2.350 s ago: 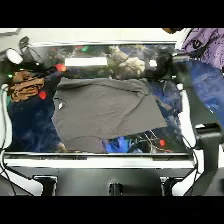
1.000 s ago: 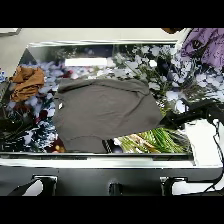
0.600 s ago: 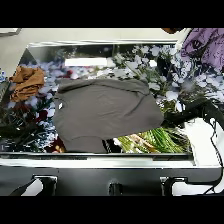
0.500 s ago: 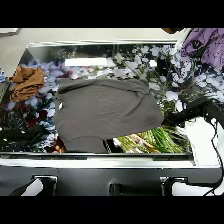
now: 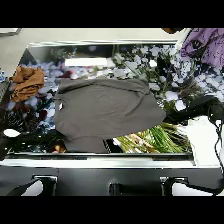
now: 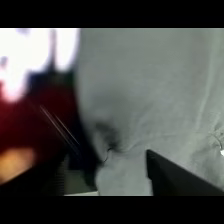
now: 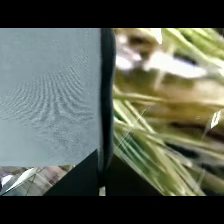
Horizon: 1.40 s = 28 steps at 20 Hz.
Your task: Fold the clothes and pants, and hang the long-sleeved shirts on hangers.
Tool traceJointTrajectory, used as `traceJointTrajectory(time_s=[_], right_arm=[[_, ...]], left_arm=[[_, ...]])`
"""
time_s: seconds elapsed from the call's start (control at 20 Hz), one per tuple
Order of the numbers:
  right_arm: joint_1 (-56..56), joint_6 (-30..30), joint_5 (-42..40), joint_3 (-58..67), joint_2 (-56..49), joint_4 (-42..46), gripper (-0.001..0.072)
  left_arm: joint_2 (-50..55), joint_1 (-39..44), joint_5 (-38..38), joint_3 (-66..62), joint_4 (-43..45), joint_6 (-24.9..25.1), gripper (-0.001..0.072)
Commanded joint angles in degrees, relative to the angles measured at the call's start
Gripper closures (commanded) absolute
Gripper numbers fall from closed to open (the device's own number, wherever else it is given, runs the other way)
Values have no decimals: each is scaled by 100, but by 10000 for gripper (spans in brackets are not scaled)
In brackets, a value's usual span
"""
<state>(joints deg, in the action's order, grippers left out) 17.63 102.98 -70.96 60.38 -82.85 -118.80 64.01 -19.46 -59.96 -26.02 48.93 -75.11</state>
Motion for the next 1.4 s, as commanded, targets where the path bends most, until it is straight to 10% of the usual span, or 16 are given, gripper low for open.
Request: traceJointTrajectory(time_s=[0.0, 0.1, 0.4, 0.9, 1.35], right_arm=[[-9, -39, -28, 2, 157, -35, 679], [-9, -39, -120, 2, 260, -87, 679], [-79, -61, 190, 809, 772, -758, 681], [-931, -949, -846, 6251, 1663, 997, 682], [-931, -1781, -916, 6245, 3532, 2109, 681]], left_arm=[[363, 328, 304, 46, -302, 15, 331], [485, 439, 273, 13, -525, 184, 694], [236, 503, 42, -1797, -739, -245, 695], [-315, 503, -1213, -8542, 1447, -1069, 695], [-2050, 501, -1735, -8828, 3126, -1814, 695]])
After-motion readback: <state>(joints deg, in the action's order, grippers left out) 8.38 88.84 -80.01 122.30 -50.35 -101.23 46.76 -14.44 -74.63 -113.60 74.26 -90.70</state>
